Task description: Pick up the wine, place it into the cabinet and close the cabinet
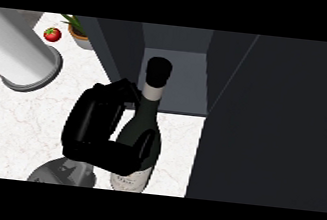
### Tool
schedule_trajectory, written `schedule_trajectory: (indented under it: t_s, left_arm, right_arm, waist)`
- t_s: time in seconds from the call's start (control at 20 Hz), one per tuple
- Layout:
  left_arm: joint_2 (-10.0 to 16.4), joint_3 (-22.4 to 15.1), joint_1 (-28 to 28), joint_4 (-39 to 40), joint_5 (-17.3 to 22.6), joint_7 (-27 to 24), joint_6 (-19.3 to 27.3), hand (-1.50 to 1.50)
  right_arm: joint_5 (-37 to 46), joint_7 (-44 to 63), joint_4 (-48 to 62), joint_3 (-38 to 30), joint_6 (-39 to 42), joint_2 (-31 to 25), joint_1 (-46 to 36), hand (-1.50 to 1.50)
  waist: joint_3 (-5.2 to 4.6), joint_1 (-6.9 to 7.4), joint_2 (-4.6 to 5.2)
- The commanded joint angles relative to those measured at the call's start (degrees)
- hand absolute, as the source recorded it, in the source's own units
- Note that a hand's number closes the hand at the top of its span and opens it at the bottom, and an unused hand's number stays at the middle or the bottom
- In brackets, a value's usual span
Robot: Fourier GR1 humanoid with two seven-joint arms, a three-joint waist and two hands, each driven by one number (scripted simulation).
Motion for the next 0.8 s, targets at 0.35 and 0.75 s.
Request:
schedule_trajectory:
  t_s: [0.35, 0.75]
  left_arm:
    - [-1.93, -5.60, -12.66, 6.48, -3.56, 3.73, 13.83, 1.50]
    - [-1.95, -8.16, -21.22, 14.33, -2.86, 1.98, 21.20, 1.50]
  right_arm:
    - [-3.94, 0.49, -5.96, 1.12, 1.69, 0.43, 3.58, -1.50]
    - [-5.03, -0.30, -2.86, -1.57, 2.02, 0.00, 1.48, -1.50]
  waist:
    - [-0.02, -0.07, 0.02]
    - [-0.01, -0.23, 0.08]
